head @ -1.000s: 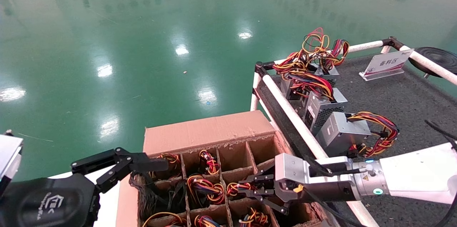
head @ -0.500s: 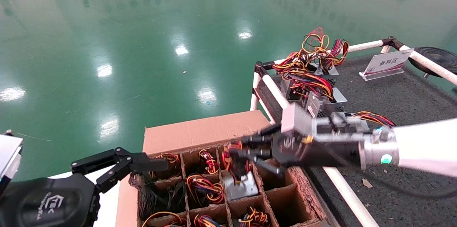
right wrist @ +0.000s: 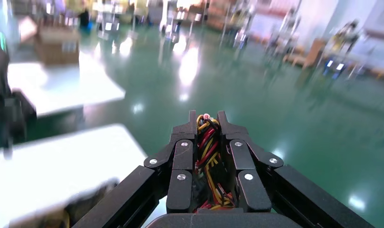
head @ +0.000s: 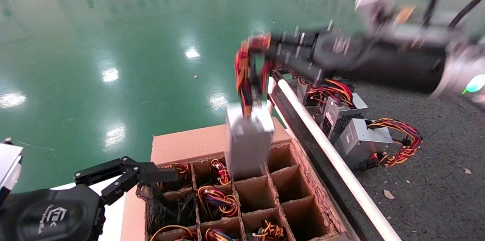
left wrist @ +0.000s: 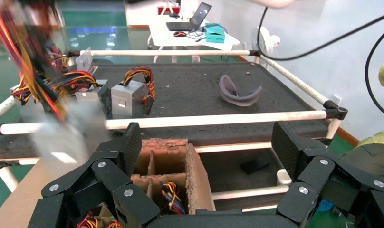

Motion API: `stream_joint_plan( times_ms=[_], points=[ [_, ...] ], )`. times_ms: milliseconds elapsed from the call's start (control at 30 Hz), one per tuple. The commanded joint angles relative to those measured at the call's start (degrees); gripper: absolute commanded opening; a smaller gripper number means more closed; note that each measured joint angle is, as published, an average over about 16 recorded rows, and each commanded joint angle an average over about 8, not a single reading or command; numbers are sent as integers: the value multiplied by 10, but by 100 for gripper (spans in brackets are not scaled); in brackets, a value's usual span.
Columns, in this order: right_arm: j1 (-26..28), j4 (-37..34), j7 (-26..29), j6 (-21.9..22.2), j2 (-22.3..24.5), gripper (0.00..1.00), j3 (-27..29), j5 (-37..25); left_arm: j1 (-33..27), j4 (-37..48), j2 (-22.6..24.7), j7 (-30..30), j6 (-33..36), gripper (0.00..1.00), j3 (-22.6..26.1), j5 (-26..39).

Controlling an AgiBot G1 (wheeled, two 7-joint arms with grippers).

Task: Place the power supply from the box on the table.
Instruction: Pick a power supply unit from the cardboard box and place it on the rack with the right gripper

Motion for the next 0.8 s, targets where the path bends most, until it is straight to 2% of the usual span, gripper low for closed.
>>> stream_joint_plan(
  times_ms=[33, 200, 400, 800],
  points=[
    [15, 13, 28, 3, 7, 0, 5, 18, 0, 0, 0, 0, 0, 100, 0, 0],
    [57, 16, 63, 16, 19, 0, 19, 42, 0, 0, 0, 0, 0, 100, 0, 0],
    [96, 2, 80, 33, 34, 0, 30, 53, 0, 0, 0, 0, 0, 100, 0, 0],
    [150, -74, 52, 55, 84, 0, 34, 42, 0, 0, 0, 0, 0, 100, 0, 0]
  ],
)
